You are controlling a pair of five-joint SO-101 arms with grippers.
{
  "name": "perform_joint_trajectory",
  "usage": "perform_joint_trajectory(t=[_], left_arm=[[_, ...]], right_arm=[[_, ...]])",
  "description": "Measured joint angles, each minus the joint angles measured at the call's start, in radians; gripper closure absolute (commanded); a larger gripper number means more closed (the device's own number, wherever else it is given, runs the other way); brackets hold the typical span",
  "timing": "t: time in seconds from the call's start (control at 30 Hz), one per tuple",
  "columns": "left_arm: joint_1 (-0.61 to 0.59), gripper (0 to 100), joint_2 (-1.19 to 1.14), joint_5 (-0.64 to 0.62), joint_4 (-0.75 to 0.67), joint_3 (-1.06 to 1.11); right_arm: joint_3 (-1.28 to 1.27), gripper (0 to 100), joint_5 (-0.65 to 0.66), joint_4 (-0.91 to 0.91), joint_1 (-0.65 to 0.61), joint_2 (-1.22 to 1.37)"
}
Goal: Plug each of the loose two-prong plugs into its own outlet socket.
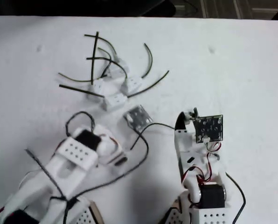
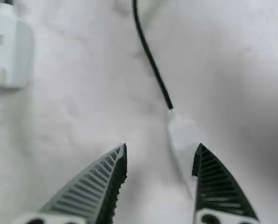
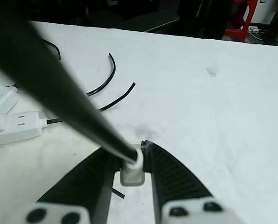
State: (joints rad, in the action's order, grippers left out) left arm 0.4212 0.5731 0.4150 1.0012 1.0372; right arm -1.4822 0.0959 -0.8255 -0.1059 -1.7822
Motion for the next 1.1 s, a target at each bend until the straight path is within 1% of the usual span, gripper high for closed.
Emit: perform_joint_trajectory(t=[0.1, 0.17, 0.23, 0.37, 0.47, 0.6, 0.67, 0.73, 0.83, 0.93, 1.1], left_arm=[[-0.12, 77, -0.061, 0.06, -0.075, -0.003], [-0.176, 77, -0.084, 0.101, -0.086, 0.005], [-0.215, 77, -0.077, 0.121, -0.087, 0.0], [-0.229, 77, -0.034, 0.132, -0.083, 0.002], [-0.224, 77, 0.046, 0.132, -0.011, -0.025], [-0.226, 77, 0.181, 0.132, 0.166, -0.133], [-0.198, 77, 0.244, 0.132, 0.252, -0.172], [-0.137, 77, 0.284, 0.126, 0.313, -0.178], [-0.02, 77, 0.299, 0.06, 0.328, -0.16], [0.098, 74, 0.298, 0.002, 0.279, -0.097], [0.175, 72, 0.193, -0.072, 0.12, -0.015]], right_arm=[[0.0, 98.1, 0.0, 0.0, 0.0, 0.0], [0.0, 98.1, 0.0, 0.0, 0.0, 0.0], [0.0, 98.1, 0.0, 0.0, 0.0, 0.0], [0.0, 98.1, 0.0, 0.0, 0.0, 0.0], [0.0, 98.1, 0.0, 0.0, 0.0, 0.0], [0.0, 98.1, 0.0, 0.0, 0.0, 0.0], [0.0, 98.1, 0.0, 0.0, 0.0, 0.0], [0.0, 98.1, 0.0, 0.0, 0.0, 0.0], [0.0, 98.1, 0.0, 0.0, 0.0, 0.0], [0.0, 98.1, 0.0, 0.0, 0.0, 0.0], [0.0, 98.1, 0.0, 0.0, 0.0, 0.0]])
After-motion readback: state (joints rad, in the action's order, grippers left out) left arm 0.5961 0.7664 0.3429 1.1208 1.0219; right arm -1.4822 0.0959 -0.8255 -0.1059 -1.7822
